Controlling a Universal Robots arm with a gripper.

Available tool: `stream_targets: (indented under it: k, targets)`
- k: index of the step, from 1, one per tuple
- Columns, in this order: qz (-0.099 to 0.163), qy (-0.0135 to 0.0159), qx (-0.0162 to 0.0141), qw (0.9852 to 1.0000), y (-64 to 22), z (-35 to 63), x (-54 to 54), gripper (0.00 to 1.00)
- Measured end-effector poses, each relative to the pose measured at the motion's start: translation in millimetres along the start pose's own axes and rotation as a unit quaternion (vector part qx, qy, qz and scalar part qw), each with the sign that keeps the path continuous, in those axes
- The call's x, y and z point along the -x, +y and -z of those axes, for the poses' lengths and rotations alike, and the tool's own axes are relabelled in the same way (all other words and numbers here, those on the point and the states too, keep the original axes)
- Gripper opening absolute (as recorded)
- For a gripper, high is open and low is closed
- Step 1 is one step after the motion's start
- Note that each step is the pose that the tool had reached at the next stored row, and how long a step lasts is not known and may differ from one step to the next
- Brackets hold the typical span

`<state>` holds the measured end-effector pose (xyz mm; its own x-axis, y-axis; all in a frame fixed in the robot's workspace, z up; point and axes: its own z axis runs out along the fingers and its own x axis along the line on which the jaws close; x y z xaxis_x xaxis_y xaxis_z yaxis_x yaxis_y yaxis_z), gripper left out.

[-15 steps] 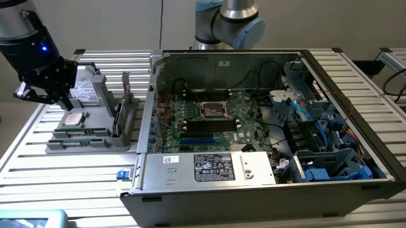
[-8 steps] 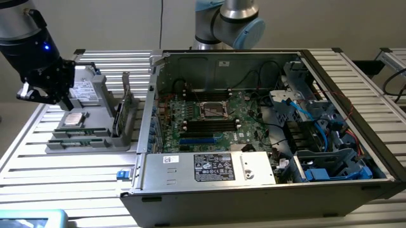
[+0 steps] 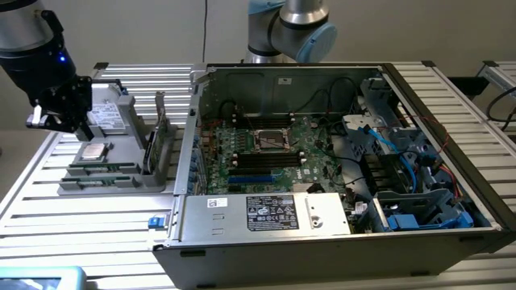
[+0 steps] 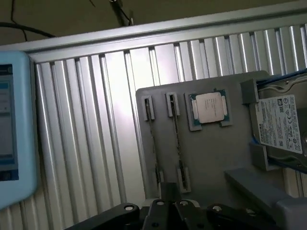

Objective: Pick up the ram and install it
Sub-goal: 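Pick up the ram and move it above insertion slot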

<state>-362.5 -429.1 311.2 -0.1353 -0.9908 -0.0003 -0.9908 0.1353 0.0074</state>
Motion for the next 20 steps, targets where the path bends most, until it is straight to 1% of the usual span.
stream_targets:
  k: [3,5,9,11,20]
  targets:
    - [0.027,0.0002,-0.0005,0.9996,0.0,-0.2,0.0,0.11]
    - [0.045,0.0001,-0.0014,0.999,0.0,-0.4,0.0,0.11]
    - [0.081,0.0002,-0.003,0.9967,0.0,-0.5,0.0,0.11]
    - [0.093,0.0003,-0.0031,0.9957,0.2,-0.5,0.2,0.11]
    - [0.094,0.0003,-0.0031,0.9955,0.3,-0.5,0.3,0.11]
